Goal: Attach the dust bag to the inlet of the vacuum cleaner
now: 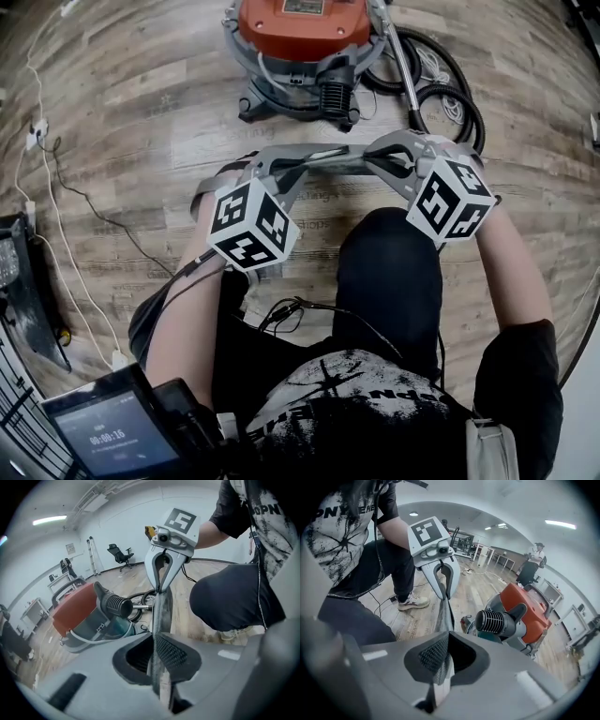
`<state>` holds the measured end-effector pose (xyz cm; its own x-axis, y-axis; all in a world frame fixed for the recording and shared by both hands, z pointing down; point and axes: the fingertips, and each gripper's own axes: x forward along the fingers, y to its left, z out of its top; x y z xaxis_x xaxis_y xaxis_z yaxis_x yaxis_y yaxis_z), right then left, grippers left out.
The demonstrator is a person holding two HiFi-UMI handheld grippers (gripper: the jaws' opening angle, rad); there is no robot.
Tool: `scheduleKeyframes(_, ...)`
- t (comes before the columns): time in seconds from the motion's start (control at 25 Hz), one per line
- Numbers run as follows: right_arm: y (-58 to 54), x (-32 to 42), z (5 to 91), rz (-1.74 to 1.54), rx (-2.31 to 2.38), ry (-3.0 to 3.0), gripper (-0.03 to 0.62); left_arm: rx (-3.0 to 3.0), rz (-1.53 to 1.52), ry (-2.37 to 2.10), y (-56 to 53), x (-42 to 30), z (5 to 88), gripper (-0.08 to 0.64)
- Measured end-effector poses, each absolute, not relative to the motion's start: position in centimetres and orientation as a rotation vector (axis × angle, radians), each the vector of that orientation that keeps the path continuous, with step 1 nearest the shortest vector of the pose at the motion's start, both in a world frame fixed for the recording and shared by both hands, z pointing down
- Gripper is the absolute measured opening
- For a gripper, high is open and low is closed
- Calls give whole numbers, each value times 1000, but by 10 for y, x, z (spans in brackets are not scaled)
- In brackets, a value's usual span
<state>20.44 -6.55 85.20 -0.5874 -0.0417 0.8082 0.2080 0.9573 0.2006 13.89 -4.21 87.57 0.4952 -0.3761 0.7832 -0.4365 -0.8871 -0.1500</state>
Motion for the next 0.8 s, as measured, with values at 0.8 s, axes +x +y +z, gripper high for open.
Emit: scheduleKeyframes(0.8, -70, 182, 858, -343, -33, -2095, 224, 2707, 1322, -727, -58, 143, 847, 29)
